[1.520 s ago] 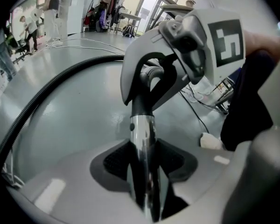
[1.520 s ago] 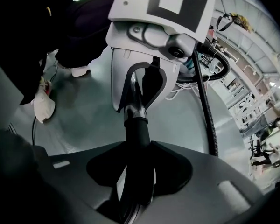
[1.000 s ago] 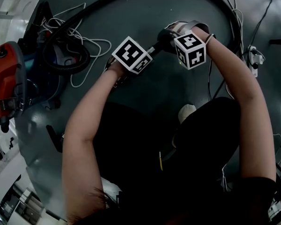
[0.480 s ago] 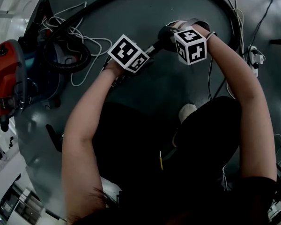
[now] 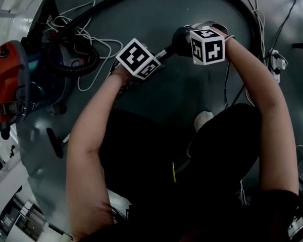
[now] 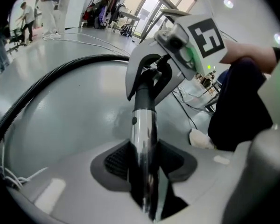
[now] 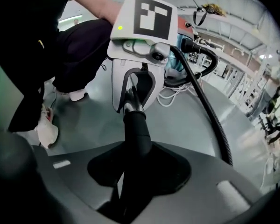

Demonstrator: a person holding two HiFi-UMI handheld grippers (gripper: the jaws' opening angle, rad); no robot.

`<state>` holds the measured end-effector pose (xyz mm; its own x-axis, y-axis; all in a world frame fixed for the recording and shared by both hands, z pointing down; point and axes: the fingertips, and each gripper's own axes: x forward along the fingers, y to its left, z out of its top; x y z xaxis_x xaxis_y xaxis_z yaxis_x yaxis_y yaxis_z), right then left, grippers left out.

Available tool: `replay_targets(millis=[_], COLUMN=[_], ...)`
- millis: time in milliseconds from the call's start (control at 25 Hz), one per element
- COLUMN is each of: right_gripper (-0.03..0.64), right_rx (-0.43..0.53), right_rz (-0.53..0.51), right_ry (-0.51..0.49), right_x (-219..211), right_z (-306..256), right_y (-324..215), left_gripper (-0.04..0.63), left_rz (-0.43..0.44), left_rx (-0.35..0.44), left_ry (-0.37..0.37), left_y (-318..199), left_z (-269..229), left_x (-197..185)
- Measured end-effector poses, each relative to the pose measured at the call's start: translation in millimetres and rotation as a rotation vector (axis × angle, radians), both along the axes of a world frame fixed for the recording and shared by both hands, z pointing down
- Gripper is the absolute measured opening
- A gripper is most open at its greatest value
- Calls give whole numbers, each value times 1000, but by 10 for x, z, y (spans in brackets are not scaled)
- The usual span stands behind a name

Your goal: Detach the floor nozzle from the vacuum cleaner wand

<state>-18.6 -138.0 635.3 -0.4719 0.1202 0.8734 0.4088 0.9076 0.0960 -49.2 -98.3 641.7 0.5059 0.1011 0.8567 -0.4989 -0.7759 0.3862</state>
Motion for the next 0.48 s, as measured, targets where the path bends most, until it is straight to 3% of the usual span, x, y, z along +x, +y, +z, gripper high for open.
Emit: replay_targets(millis=[280,400,480], right_gripper=[133,133,133], right_rx=[199,251,188], right_rz=[-83,-94,-64], right_ry=[-55,-69,-61], right_x=[-87,-105,-97], right_z=[-40,-35,-31], right_y=[20,-8,-13], left_gripper=[166,166,163], left_rz=[-14,-17,-17], left_rx=[-174,-170,-133], left_ry=[76,78,64], left_y=[121,108,91], left_z=[-7,-21,-30], left_x=[-86,-115,-116])
